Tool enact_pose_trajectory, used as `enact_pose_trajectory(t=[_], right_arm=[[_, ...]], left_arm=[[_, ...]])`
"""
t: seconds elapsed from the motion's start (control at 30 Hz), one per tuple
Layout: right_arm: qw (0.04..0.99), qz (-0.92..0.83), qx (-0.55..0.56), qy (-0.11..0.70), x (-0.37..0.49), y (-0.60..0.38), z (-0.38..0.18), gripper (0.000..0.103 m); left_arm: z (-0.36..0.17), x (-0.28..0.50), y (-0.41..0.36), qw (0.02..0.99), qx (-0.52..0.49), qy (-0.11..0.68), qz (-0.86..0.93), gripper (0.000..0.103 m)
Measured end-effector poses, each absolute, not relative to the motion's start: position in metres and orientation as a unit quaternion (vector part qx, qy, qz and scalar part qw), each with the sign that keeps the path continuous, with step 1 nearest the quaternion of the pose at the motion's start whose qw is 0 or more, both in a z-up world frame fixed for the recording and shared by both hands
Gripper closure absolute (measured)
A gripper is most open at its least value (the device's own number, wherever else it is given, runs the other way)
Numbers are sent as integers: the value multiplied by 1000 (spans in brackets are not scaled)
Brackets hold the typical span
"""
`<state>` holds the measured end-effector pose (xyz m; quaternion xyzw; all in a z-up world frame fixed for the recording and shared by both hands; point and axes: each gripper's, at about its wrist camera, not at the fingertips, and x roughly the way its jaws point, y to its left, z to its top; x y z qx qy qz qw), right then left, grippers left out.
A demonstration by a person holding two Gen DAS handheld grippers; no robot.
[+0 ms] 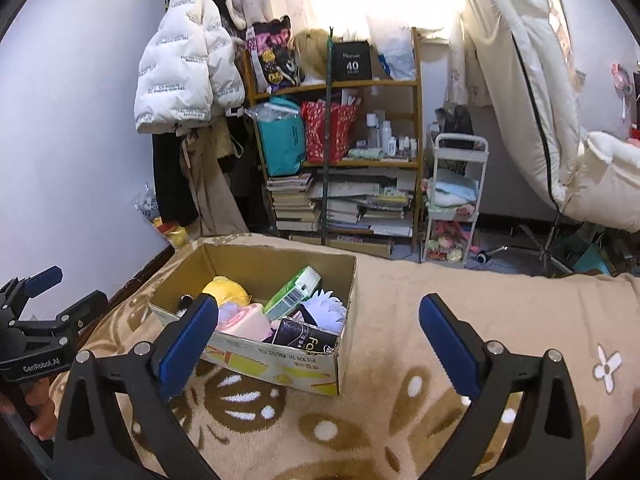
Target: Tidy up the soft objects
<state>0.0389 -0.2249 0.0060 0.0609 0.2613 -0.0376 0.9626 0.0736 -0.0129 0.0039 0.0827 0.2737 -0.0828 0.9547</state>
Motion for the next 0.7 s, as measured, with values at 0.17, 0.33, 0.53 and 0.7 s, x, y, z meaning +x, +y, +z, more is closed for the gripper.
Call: enact_pose_trajectory(t=[0.17,0.33,0.53,0.7], right_arm=[[971,-41,56,229,14,-223,22,0],[978,-49,39,200,-12,-221,34,0],[981,-47,46,184,-33,-220,44,0],[982,-47,49,176,-38,-216,45,0]], left_arm=[[15,52,-6,961,83,252,-76,1],[30,30,7,969,68,230,-62,1],[39,5,18,977,51,203,-50,1],[41,-6,22,982,43,176,-47,1]])
